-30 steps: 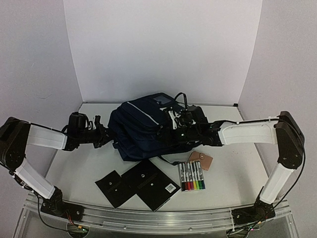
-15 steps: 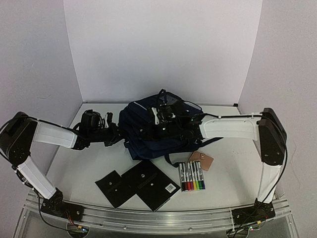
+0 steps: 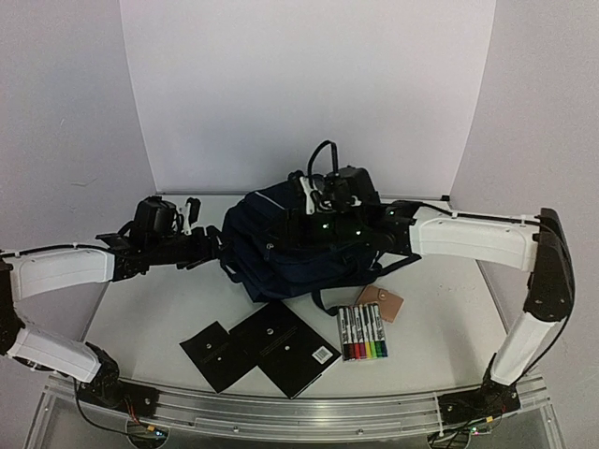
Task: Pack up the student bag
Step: Unzip the student bag at the center of the board.
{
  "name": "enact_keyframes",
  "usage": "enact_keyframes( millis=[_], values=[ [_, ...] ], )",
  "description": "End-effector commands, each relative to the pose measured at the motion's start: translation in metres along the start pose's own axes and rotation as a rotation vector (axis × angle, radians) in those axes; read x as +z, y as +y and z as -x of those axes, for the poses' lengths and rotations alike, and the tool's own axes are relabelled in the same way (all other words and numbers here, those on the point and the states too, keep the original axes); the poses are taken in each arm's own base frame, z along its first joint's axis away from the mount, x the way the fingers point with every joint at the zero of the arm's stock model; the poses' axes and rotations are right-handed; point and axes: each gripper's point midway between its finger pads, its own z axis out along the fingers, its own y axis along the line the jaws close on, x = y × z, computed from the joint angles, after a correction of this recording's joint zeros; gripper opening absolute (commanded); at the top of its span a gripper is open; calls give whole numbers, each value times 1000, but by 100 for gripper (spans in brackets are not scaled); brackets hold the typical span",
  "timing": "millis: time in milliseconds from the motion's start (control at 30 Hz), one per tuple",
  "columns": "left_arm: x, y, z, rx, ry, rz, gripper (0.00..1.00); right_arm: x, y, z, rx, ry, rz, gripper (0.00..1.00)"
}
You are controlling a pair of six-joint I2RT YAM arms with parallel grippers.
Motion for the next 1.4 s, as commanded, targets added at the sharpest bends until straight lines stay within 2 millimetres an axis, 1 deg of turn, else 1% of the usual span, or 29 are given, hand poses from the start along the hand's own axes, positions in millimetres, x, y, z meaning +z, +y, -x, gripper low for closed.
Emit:
enact_keyframes(
  millis=[0,67,167,233,300,400,467,533,567,633,667,800,933,1033,1200,1267,1367],
  values=[
    [-14,-28,6,210,-12,-17,73,-52,0,40,-58,-152,-100,70],
    [-12,-48,2,283,-6,-62,74,-61,-13,43,-57,-175,-146,73],
    [1,-73,-11,416,11,-78,74,-67,-33,45,-36,-187,-189,76],
    [14,-80,-20,473,39,-66,74,-68,-43,43,-19,-184,-203,76],
    [24,-87,-22,494,59,-69,74,-69,-49,41,-7,-179,-212,76],
    [42,-86,-28,502,90,-49,75,-69,-52,37,0,-170,-212,77],
    [51,-82,-27,500,86,-9,75,-69,-53,34,6,-167,-210,77],
    [57,-72,-20,487,60,58,74,-70,-51,33,12,-168,-201,77],
    [58,-68,-17,479,47,85,69,-71,-51,32,14,-168,-198,77],
    [59,-65,-11,471,21,117,55,-73,-51,30,17,-168,-194,76],
    [59,-64,-10,468,14,123,49,-73,-51,30,18,-169,-192,76],
    [61,-67,-11,464,18,105,35,-72,-53,25,24,-164,-191,76],
    [60,-74,-15,470,26,56,23,-69,-52,21,6,-148,-174,76],
    [56,-78,-16,475,17,27,17,-68,-45,16,-75,-125,-136,74],
    [50,-83,-16,487,0,-8,8,-66,-45,12,-207,-101,-133,74],
    [48,-83,-15,492,-3,-9,2,-64,-42,11,-256,-88,-115,74],
    [44,-83,-16,491,-7,-12,0,-59,-39,10,-333,-76,-105,74]
  ],
)
